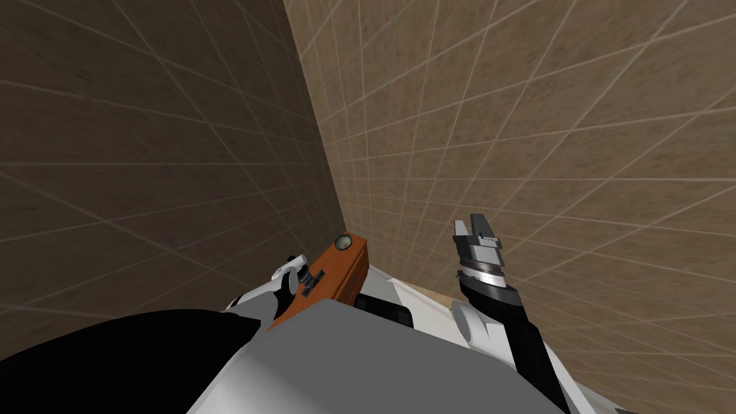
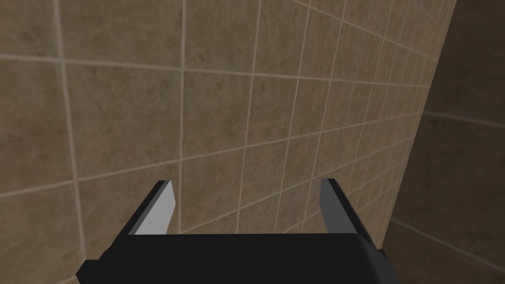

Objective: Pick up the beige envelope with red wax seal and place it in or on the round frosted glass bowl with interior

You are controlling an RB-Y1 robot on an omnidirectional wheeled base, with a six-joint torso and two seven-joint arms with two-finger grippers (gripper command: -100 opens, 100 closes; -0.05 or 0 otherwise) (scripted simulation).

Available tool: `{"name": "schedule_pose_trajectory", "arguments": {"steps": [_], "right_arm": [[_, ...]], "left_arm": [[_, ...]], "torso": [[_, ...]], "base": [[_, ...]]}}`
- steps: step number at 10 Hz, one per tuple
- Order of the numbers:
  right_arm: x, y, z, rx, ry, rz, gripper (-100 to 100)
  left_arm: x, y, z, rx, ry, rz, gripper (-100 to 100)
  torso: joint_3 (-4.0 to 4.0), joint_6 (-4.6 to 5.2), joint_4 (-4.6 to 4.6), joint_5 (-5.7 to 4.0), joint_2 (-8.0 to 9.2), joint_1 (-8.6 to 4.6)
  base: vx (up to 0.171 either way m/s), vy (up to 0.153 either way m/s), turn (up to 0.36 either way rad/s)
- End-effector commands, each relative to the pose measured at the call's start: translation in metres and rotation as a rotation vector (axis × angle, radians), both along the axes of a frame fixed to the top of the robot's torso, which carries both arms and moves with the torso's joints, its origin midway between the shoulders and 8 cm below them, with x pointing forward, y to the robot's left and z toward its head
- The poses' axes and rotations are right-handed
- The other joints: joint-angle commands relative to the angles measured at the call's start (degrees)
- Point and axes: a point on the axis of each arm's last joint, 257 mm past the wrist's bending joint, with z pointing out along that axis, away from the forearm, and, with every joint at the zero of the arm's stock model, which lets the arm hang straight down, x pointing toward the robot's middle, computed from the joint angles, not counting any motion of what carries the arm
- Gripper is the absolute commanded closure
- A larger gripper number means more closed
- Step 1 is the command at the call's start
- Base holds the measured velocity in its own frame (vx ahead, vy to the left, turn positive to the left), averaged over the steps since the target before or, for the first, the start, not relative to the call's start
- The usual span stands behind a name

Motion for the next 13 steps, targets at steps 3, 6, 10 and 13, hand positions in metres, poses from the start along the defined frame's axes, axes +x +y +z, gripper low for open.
{"name": "schedule_pose_trajectory", "arguments": {"steps": [3, 6, 10, 13], "right_arm": [[0.0, 0.0, 0.0, 0.0, 0.0, 0.0, 0], [0.0, 0.0, 0.0, 0.0, 0.0, 0.0, 0], [0.0, 0.0, 0.0, 0.0, 0.0, 0.0, 0], [0.0, 0.0, 0.0, 0.0, 0.0, 0.0, 0]], "left_arm": [[0.0, 0.0, 0.0, 0.0, 0.0, 0.0, 0], [0.003, 0.017, 0.019, -0.001, 0.005, 0.013, 100], [0.006, 0.025, 0.029, 0.0, 0.004, 0.025, 100], [0.008, 0.03, 0.036, 0.0, 0.004, 0.033, 100]], "torso": [[0.0, 0.0, 0.0, 0.0, 0.0, 0.01], [0.05, 0.0, 0.02, -0.04, 0.1, -0.14], [0.01, -0.01, 0.0, -0.02, 0.02, -0.03], [-0.12, 0.04, -0.03, -0.06, -0.22, -0.17]], "base": [[0.0, 0.0, 0.0], [-0.028, -0.037, -0.036], [0.003, -0.021, -0.023], [0.057, -0.034, -0.045]]}}
